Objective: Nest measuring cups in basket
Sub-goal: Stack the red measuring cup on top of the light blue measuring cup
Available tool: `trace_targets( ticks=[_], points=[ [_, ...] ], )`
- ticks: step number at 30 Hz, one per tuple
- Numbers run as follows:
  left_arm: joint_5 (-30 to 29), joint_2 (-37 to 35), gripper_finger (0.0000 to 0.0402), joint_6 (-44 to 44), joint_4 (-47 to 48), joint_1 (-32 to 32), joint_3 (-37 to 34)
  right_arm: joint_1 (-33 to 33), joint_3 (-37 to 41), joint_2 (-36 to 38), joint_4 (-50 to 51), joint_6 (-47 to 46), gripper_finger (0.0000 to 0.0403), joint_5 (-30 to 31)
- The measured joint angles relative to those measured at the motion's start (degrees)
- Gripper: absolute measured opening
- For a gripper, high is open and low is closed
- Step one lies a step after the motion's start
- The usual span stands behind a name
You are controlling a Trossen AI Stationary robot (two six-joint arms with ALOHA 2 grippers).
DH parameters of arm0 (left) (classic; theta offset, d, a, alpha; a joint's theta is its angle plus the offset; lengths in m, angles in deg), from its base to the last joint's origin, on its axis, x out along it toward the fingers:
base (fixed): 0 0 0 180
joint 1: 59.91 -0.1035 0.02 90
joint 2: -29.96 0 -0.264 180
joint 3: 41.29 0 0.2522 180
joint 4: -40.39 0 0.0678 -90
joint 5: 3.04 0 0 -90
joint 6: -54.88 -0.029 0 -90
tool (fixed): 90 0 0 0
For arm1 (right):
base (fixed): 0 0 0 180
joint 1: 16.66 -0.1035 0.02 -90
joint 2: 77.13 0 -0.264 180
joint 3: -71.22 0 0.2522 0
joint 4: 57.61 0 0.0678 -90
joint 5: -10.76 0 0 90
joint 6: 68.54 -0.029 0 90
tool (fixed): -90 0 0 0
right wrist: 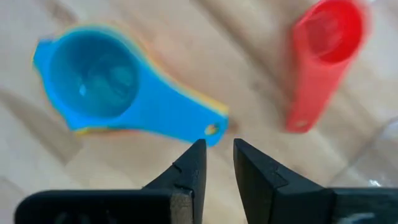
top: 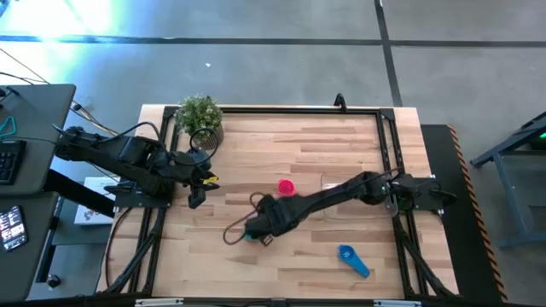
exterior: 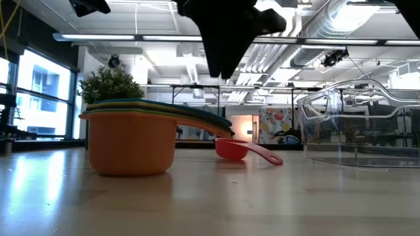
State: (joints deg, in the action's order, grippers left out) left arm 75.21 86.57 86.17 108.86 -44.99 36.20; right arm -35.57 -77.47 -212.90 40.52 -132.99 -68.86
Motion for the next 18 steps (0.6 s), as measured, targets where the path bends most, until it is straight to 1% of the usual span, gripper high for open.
trace_targets(
  ticks=[3,6,12,18],
  points=[
    [0.0,0.0,0.0122,0.0,0.0,0.0,0.0,1.7,0.0,1.9,2.3,1.0,0.0073,2.0],
    [0.0,0.0,0.0122,0.0,0.0,0.0,0.0,3.6,0.0,3.7,3.7,4.2,0.0073,3.6],
    [-0.1,0.0,0.0122,0.1,-0.1,0.0,0.0,7.9,0.0,6.9,5.1,13.6,0.0073,5.2],
    [-1.5,0.0,0.0122,1.5,0.0,0.0,0.0,11.7,0.0,10.7,5.7,22.9,0.0073,7.2]
  ],
)
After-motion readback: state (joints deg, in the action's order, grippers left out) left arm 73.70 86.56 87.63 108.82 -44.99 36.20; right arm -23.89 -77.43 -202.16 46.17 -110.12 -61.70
